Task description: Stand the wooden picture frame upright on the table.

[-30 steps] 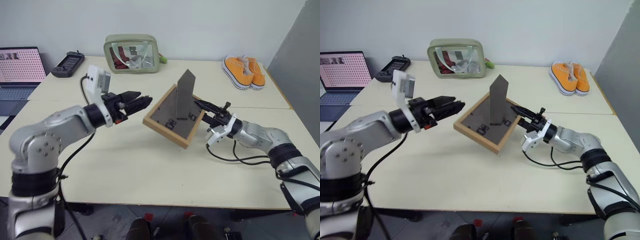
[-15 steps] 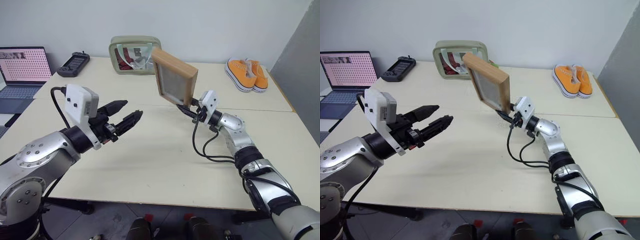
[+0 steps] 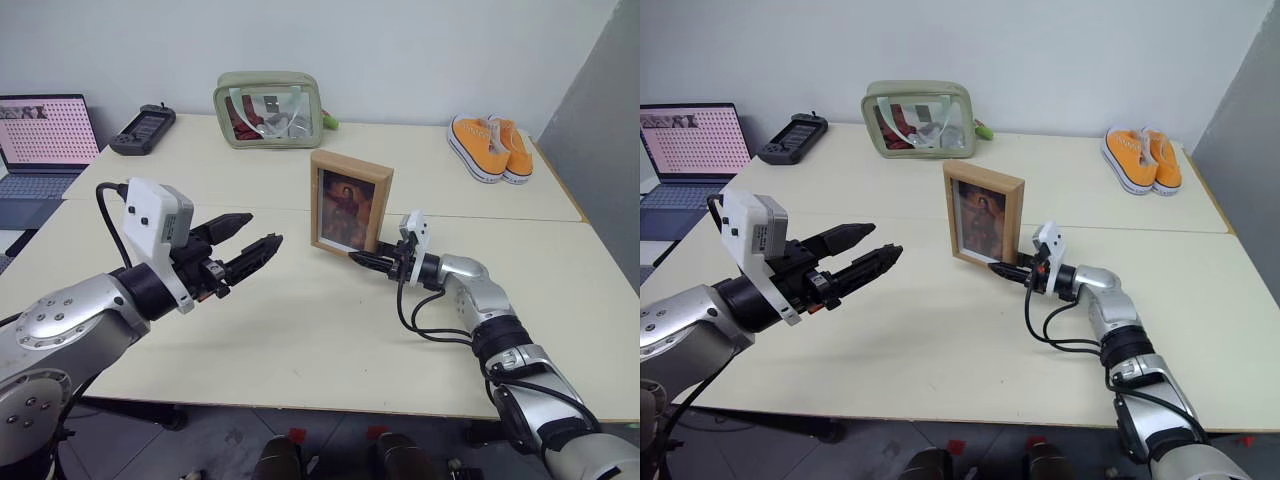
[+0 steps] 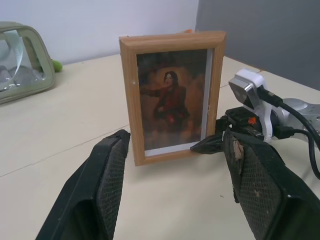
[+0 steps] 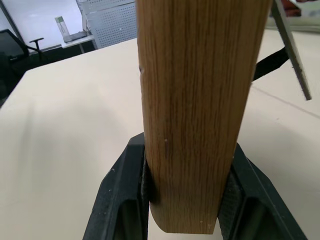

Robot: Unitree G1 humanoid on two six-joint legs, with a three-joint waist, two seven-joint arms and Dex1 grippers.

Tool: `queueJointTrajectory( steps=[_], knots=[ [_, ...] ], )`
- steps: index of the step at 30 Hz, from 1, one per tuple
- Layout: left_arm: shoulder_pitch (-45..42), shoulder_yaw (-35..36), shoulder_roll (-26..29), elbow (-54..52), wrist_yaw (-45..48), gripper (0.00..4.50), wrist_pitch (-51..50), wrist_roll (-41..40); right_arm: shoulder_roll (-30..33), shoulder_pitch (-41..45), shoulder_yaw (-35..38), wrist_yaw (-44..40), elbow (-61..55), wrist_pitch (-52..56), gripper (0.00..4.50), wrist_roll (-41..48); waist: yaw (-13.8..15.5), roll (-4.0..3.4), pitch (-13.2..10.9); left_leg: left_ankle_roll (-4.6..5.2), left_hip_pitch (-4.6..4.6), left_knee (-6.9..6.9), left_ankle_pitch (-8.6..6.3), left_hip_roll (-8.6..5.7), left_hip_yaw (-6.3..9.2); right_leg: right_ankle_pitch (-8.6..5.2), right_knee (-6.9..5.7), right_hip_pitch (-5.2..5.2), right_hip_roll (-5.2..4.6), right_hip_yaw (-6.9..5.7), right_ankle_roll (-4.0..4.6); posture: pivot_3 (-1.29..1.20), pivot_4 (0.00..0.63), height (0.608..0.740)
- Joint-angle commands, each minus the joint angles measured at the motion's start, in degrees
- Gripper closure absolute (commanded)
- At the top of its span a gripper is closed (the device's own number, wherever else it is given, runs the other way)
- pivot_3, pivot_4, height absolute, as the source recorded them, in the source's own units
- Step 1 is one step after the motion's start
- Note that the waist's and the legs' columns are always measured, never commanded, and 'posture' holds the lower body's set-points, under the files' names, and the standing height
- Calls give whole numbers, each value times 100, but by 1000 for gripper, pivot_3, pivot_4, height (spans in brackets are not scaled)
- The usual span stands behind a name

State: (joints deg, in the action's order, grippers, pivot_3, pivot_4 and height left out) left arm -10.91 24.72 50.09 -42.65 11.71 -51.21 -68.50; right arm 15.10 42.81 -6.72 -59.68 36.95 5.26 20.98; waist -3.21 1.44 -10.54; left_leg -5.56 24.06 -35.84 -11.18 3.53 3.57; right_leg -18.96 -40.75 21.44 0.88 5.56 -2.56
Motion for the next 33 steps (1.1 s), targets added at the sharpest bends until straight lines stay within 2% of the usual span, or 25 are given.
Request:
queueJointTrajectory(
  steps=[1,9,18,33],
  knots=[
    [-100,109,146,-69,-54,1306,68,-163,-97,-98,259,20,-469,225,3204,170,0,0,0,0,0,0,0,1,1,0,1,0,0,-1,0,0,150,740],
    [-317,38,266,135,-117,1306,68,-364,-322,-168,452,241,-466,566,3204,153,0,-1,-1,0,1,2,0,1,-1,0,3,2,2,1,0,0,150,740],
    [-415,-24,352,280,-61,1306,62,-384,-460,-244,510,450,-92,278,3204,-122,-1,-1,-2,0,0,7,0,2,-4,0,8,3,3,2,0,0,150,740],
    [-593,-82,457,457,-5,1306,13,-453,-614,-648,446,596,-131,307,3204,-295,-4,-2,-3,-1,-3,13,-1,6,-7,-1,16,1,5,4,-1,0,150,740]
  ],
)
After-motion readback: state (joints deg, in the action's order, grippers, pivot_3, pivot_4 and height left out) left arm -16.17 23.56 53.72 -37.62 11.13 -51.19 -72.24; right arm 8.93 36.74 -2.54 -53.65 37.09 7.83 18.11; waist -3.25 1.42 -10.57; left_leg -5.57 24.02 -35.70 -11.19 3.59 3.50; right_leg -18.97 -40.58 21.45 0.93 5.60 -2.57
